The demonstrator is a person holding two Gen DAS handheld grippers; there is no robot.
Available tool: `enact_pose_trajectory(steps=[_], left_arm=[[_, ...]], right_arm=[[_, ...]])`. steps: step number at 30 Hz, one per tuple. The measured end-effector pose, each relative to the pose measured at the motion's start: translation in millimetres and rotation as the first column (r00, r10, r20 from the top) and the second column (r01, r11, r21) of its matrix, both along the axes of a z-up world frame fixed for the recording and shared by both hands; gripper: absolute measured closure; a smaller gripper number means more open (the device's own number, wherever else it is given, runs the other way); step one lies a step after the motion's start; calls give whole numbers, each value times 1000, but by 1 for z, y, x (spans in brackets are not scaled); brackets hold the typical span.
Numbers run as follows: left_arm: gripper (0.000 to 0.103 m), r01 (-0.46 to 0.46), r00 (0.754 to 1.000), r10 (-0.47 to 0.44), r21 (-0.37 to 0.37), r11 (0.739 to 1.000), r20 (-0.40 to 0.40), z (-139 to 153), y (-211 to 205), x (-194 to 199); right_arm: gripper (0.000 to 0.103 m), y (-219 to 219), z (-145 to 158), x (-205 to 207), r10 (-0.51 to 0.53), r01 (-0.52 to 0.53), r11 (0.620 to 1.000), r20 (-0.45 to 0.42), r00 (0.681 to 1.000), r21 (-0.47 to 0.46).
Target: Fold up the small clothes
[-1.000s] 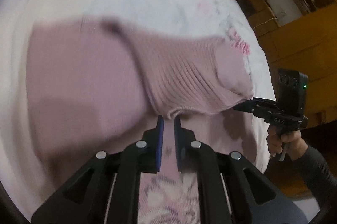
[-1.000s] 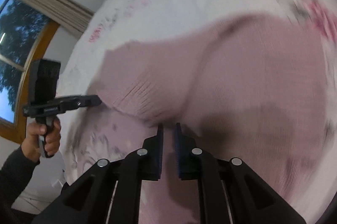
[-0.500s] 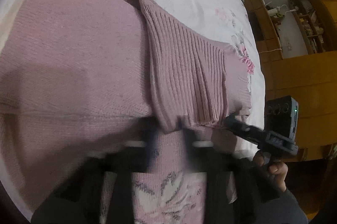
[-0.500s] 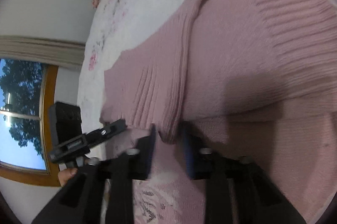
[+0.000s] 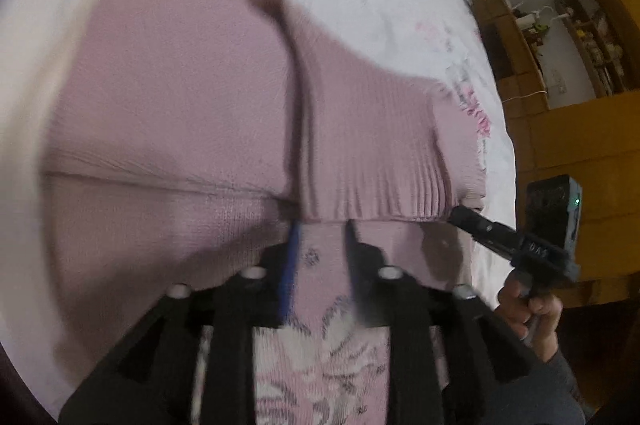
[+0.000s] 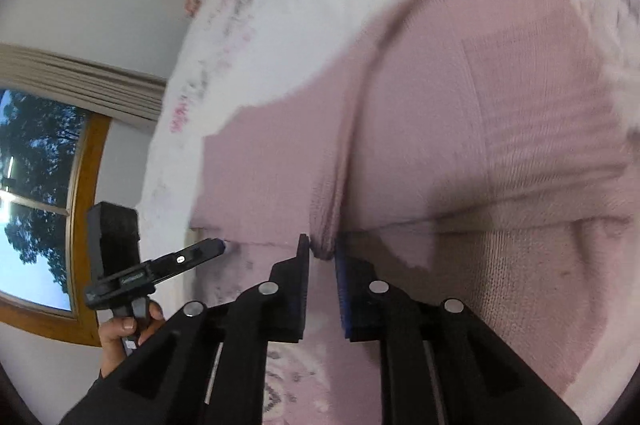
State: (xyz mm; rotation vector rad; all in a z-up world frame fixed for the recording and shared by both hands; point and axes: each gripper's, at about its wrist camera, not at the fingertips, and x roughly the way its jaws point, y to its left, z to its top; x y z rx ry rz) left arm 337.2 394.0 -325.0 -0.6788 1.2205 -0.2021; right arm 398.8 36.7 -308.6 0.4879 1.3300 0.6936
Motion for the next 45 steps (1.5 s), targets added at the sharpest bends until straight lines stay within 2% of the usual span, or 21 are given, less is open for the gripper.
enact_pose_trajectory(steps=[3, 5, 6, 9, 10, 12, 13, 14, 15, 16, 17, 19, 21, 24, 28, 30, 34, 38, 41, 44, 45], left_arm=[[74, 11, 996, -5, -72, 997, 93, 16, -6, 6], [73, 18, 995, -8, -106, 994, 96, 9, -14, 17], [73, 23, 996, -14, -107, 994, 84, 4, -18, 22], [74, 34, 999, -35, -37, 999, -32, -31, -25, 33], [75, 36, 998, -38, -46, 998, -55, -42, -23, 31], [75, 15, 998, -20, -92, 996, -61, -42, -14, 23], [70, -1, 999, -5, -114, 993, -54, -36, -10, 17], [63, -12, 999, 7, -128, 992, -36, -28, -5, 9], [47, -23, 1000, 21, -132, 991, -13, -16, -1, -4], [37, -24, 1000, 25, -132, 991, 2, -8, 2, -16], [34, -19, 1000, 21, -129, 991, 13, 1, 5, -29], [25, 7, 1000, -5, -101, 995, 16, 19, 9, -66], [22, 29, 1000, -30, -74, 997, -2, 32, 14, -114], [21, 26, 998, -26, -6, 1000, -59, 41, 25, -174], [20, -41, 991, 42, 11, 999, -125, 33, 49, -240], [20, -76, 983, 72, -18, 997, -171, 21, 56, -267], [20, -105, 967, 74, -117, 988, -242, -8, 51, -282], [20, -72, 959, 33, -127, 989, -282, -24, 31, -297], [21, -54, 948, -4, -172, 984, -317, -37, 20, -308], [24, -19, 951, -37, -178, 984, -307, -40, -1, -304], [28, -20, 951, -39, -186, 982, -306, -40, -2, -303]], right_arm=[[89, 7, 8, 2, -17, 16, 1000, 37, 999, 22], [89, 10, 4, 5, -33, 33, 999, 38, 999, 6], [89, 10, 0, 6, -41, 41, 999, 30, 999, 10], [91, 9, -21, 8, -50, 50, 999, -26, 998, 6], [100, 8, -30, 8, -48, 47, 999, -48, 998, -15], [103, 0, -35, 6, -43, 41, 998, -48, 998, -42], [91, -6, -32, 3, -50, 48, 998, -60, 997, -39], [87, -12, -28, -1, -55, 53, 998, -62, 997, -38], [82, -19, -22, -6, -49, 48, 999, -59, 997, -20], [78, -30, -14, -16, -35, 34, 999, -57, 998, -8], [74, -35, -8, -23, -23, 23, 1000, -57, 998, -7], [58, -61, 2, -51, 10, -11, 1000, -68, 998, -11], [56, -88, 6, -79, 21, -24, 999, -86, 996, -35], [54, -134, 3, -130, 17, -28, 996, -129, 992, -85], [51, -181, -14, -189, -51, 29, 994, -217, 975, -105], [51, -186, -21, -205, -57, 34, 994, -234, 971, -104], [49, -180, -35, -229, -73, 55, 996, -266, 961, -75], [47, -168, -46, -238, -67, 49, 996, -298, 952, -69], [47, -161, -48, -249, -38, 21, 998, -323, 946, -55], [47, -149, -42, -254, -5, -14, 998, -314, 950, -59], [47, -147, -40, -258, -5, -11, 999, -313, 950, -49]])
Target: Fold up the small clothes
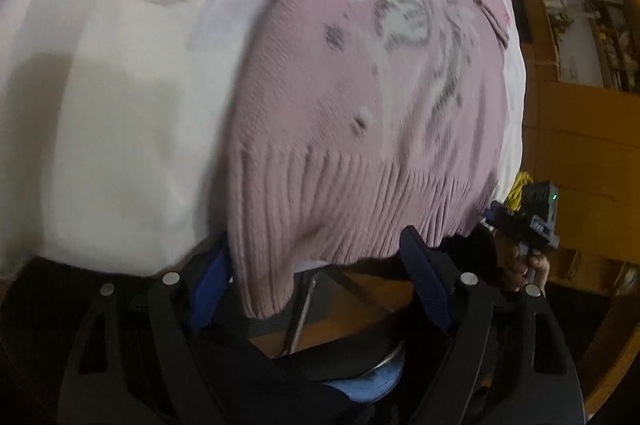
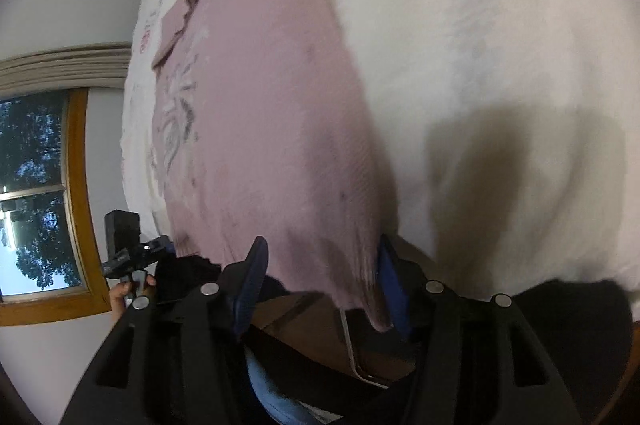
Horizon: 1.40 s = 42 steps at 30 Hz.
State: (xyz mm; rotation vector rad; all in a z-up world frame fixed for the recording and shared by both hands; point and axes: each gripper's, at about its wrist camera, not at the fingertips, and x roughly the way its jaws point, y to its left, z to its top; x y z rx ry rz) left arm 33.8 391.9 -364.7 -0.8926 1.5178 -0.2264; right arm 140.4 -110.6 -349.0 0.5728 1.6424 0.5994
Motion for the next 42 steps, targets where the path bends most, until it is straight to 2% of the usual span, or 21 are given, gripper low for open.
enact_pose_trajectory(steps=[2, 4, 6, 8, 11, 12, 13, 14, 17, 22, 29, 36, 42], left_arm=[[42, -12, 1000, 12, -27, 1000, -3, 0, -2, -3], [68, -13, 1000, 13, -23, 1000, -3, -2, -4, -6], [83, -32, 999, 32, -29, 999, 1, -3, -3, -9], [91, -60, 998, 60, -34, 998, 15, -1, -2, -12], [93, -109, 992, 112, -66, 992, 51, 6, 1, -22], [94, -117, 991, 121, -67, 991, 57, 8, 0, -21], [95, -134, 988, 140, -75, 988, 71, 11, 1, -25], [95, -149, 984, 156, -84, 985, 81, 13, 2, -26], [95, -209, 965, 228, -143, 967, 129, 26, 7, -33], [96, -285, 910, 347, -266, 921, 226, 61, 13, -47], [96, -335, 842, 441, -341, 878, 309, 110, 30, -31], [96, -344, 828, 438, -299, 890, 352, 141, 55, 21], [96, -379, 822, 455, -268, 886, 341, 139, 75, 88]], right_arm=[[47, 2, 1, -6, -7, 7, 1000, -9, 1000, 27], [47, 6, -1, -11, -6, 7, 999, -23, 1000, 33], [47, 11, -3, -13, -2, 3, 1000, -31, 1000, 26], [47, 16, -6, -16, -2, 3, 1000, -41, 999, 19], [58, 20, -7, -20, -13, 13, 1000, -39, 999, 16], [68, 19, -8, -20, -24, 25, 1000, -40, 999, 7], [85, 18, -8, -22, -28, 29, 1000, -38, 999, 5], [93, 18, -7, -23, -29, 29, 1000, -32, 999, 3], [94, 11, 3, -25, -43, 43, 999, 1, 999, 16], [94, -6, 40, -22, -104, 94, 986, 63, 993, 134], [95, -17, 91, 7, -197, 158, 952, 130, 972, 261], [95, -18, 125, 62, -239, 184, 946, 187, 953, 268], [95, -12, 127, 126, -254, 208, 951, 198, 947, 229]])
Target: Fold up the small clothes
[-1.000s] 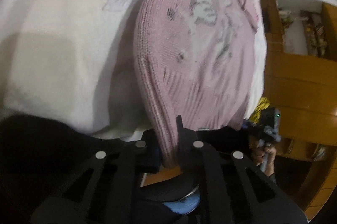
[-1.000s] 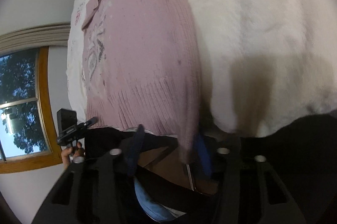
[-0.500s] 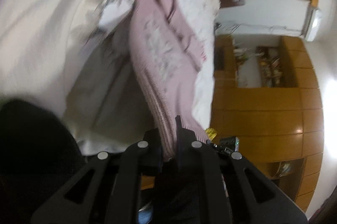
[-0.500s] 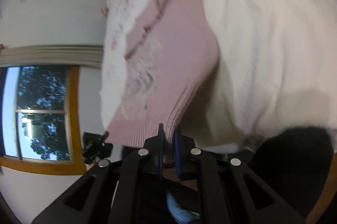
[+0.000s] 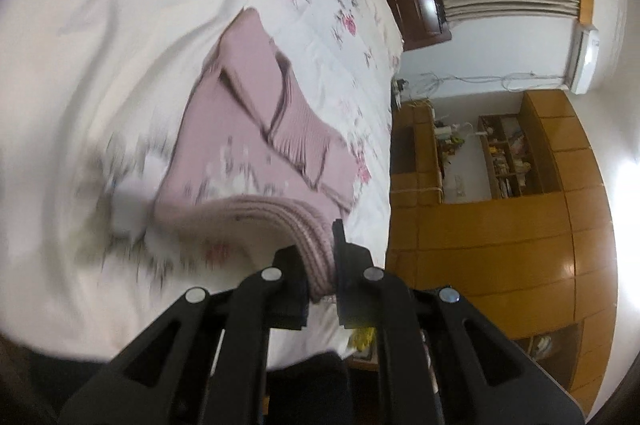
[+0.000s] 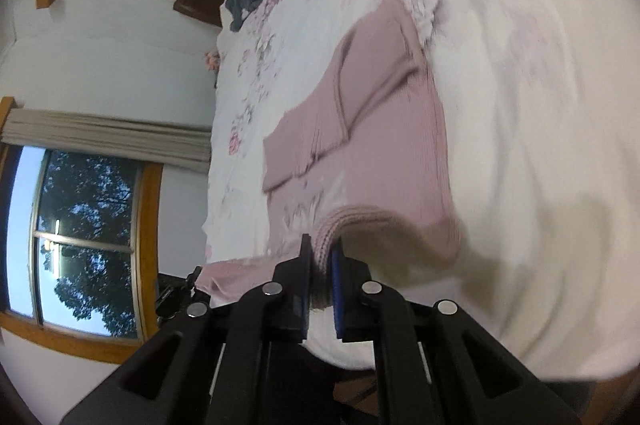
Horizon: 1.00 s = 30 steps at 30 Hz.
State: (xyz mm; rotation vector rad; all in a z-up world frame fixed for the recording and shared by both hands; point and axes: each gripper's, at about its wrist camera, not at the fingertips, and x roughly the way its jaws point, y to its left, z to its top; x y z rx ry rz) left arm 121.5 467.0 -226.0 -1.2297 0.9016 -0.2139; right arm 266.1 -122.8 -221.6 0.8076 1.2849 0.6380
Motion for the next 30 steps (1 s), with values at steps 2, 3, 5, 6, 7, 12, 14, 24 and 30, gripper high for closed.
enact_pose_trajectory(steps=[2, 3, 5, 6, 7, 12, 14, 24, 30], left_arm=[[96, -3, 1000, 3, 13, 1000, -25, -8, 7, 29], [96, -3, 999, 3, 15, 1000, -37, -14, 9, 41], [96, -2, 998, 4, 29, 1000, -68, -26, 13, 68], [96, -2, 997, 5, 35, 999, -82, -33, 15, 79], [96, -4, 995, 8, 45, 999, -101, -40, 16, 92], [95, 15, 984, -3, 66, 998, -176, -81, 23, 143], [89, 38, 980, -20, 85, 996, -200, -94, 24, 161], [42, 153, 986, -116, 375, 914, -119, -68, 26, 166], [39, 234, 969, -172, 429, 872, -180, -84, 25, 172]], right_arm=[[95, 4, -5, 20, -8, 8, 1000, -9, 1000, -13], [95, 5, -7, 30, -11, 11, 1000, -14, 1000, -20], [95, 10, -17, 57, -16, 15, 999, -35, 999, -35], [95, 12, -21, 65, -17, 15, 999, -44, 999, -42], [95, 16, -29, 79, -17, 14, 998, -59, 998, -54], [94, 30, -67, 126, -18, 6, 994, -115, 993, -107], [91, 35, -85, 141, -9, -7, 994, -137, 991, -112], [67, 23, -70, 150, 51, -39, 986, 72, 996, -161], [66, 51, -65, 147, 150, -87, 949, 193, 970, -303]])
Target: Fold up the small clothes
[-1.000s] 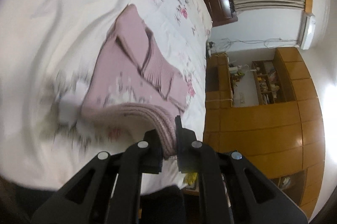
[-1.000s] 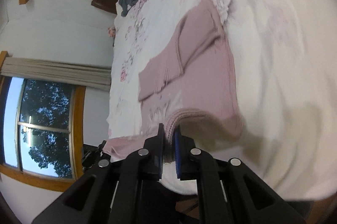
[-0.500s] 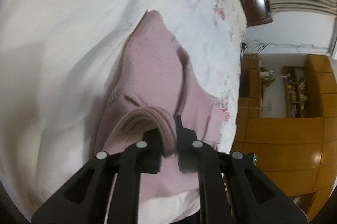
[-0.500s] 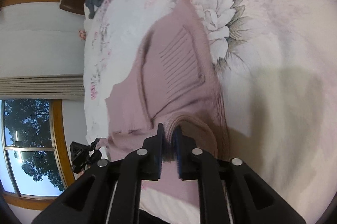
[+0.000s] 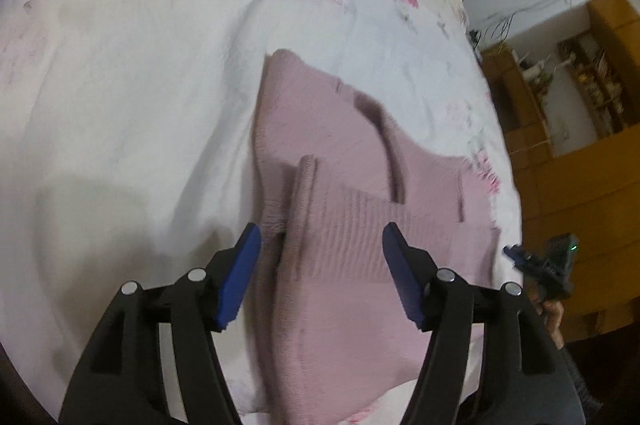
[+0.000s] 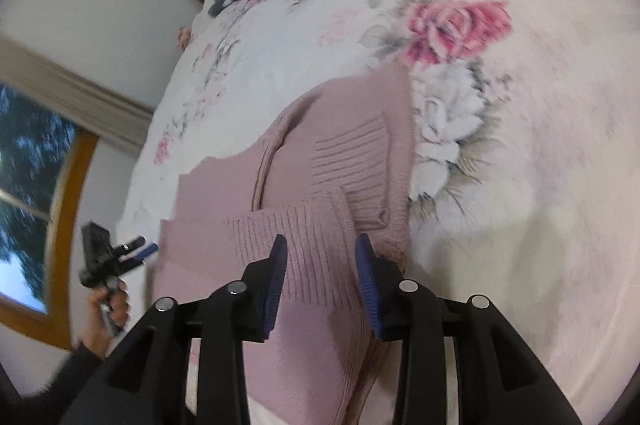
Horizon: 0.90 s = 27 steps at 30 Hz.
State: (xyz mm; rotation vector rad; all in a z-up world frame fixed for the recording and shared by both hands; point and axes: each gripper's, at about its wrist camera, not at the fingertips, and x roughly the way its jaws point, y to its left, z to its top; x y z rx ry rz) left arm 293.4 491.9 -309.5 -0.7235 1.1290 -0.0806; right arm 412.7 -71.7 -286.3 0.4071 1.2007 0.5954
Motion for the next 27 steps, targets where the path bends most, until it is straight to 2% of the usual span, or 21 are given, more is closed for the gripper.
enact_pose_trajectory(steps=[7, 9, 10, 11, 17, 18, 19, 21, 27], left_arm=[[40, 88, 996, -87, 63, 994, -32, -9, -15, 17], [58, 116, 993, -113, 115, 987, -34, -7, -20, 20], [79, 131, 991, -127, 128, 983, -37, -7, -22, 20], [83, 130, 991, -126, 135, 982, -34, -6, -22, 19], [86, 132, 989, -143, 232, 964, 31, 5, -29, 8], [87, 129, 989, -143, 241, 962, 42, 6, -31, 7], [93, 118, 989, -136, 241, 963, 61, 9, -31, 5], [95, 94, 988, -119, 234, 968, 95, 15, -31, -1], [96, 84, 975, -130, 240, 967, 181, 43, -45, -15]], right_arm=[[64, 13, -12, 12, 57, -55, 996, 24, 998, -74], [64, 18, -15, 13, 91, -86, 989, 33, 995, -121], [65, 21, -15, 13, 110, -103, 984, 41, 993, -143], [65, 23, -14, 11, 128, -118, 980, 56, 990, -163], [68, 36, -6, -6, 219, -183, 954, 134, 967, -238], [72, 36, -5, -6, 222, -183, 952, 141, 965, -244], [81, 36, -4, -6, 223, -182, 952, 147, 964, -245], [92, 36, -2, -8, 217, -175, 953, 155, 964, -247], [95, 32, 16, -22, 192, -143, 961, 200, 961, -238]])
